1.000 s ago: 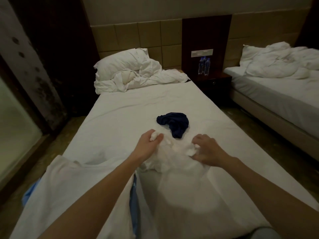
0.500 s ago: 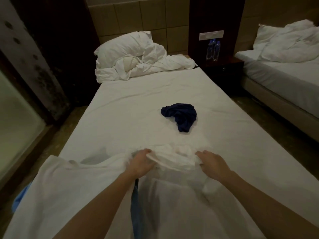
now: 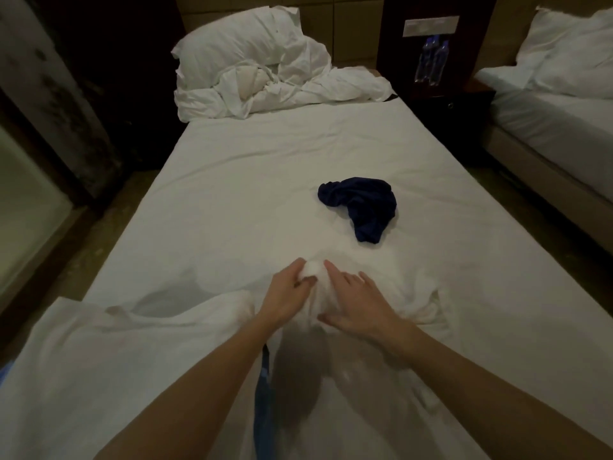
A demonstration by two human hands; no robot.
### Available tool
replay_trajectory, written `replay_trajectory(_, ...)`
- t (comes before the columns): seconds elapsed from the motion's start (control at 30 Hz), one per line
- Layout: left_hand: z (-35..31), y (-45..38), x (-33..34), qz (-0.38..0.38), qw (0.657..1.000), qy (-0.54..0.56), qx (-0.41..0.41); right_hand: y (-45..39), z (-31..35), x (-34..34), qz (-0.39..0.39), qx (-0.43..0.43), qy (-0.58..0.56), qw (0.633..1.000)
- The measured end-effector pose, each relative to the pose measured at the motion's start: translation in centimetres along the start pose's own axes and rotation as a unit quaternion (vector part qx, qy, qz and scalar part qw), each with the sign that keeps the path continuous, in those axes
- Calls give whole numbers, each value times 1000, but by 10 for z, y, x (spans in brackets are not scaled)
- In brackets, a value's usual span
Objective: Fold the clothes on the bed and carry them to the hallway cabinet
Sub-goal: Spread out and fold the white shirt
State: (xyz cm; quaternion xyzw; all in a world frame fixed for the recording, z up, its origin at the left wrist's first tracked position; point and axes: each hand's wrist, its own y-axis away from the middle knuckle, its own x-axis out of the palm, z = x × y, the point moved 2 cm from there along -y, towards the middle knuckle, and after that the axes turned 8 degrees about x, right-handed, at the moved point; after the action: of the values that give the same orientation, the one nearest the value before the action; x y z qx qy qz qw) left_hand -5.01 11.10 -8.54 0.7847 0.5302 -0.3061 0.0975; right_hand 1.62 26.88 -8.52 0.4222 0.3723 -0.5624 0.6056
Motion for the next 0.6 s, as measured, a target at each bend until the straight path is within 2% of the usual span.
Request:
replay_trajectory(0.07, -17, 2, -7, 4, 999, 31, 39, -6, 15, -4, -8, 35, -121, 992)
replay_trajectory(0.13, -22, 5, -19, 34, 998, 7, 48, -7, 17, -17, -58, 23, -162, 985)
replay_trajectory(0.27, -16, 19, -45, 127, 976, -171, -31, 12, 10, -57, -138, 9, -228, 964)
replay_trajectory(0.33, -23, 28, -50, 134, 958, -252, -32, 28, 12, -76, -158, 11, -259, 953)
replay_trajectory(0.37, -29, 32, -52, 121, 961, -245, -42, 37, 11, -85, -165, 18, -277, 946)
replay_trajectory(0.4, -35, 36, -53, 105, 974, -191, -60, 45, 10, -93, -172, 28, -296, 939)
replay_trajectory(0.47, -50, 42, -56, 63, 994, 4, -93, 61, 2, -107, -196, 56, -338, 919)
replay_trajectory(0.53, -71, 50, -65, 9, 984, 150, -95, 75, -7, -120, -220, 88, -349, 907)
replay_trajectory(0.6, -95, 55, -72, -4, 971, 231, -67, 85, -15, -127, -214, 125, -348, 904)
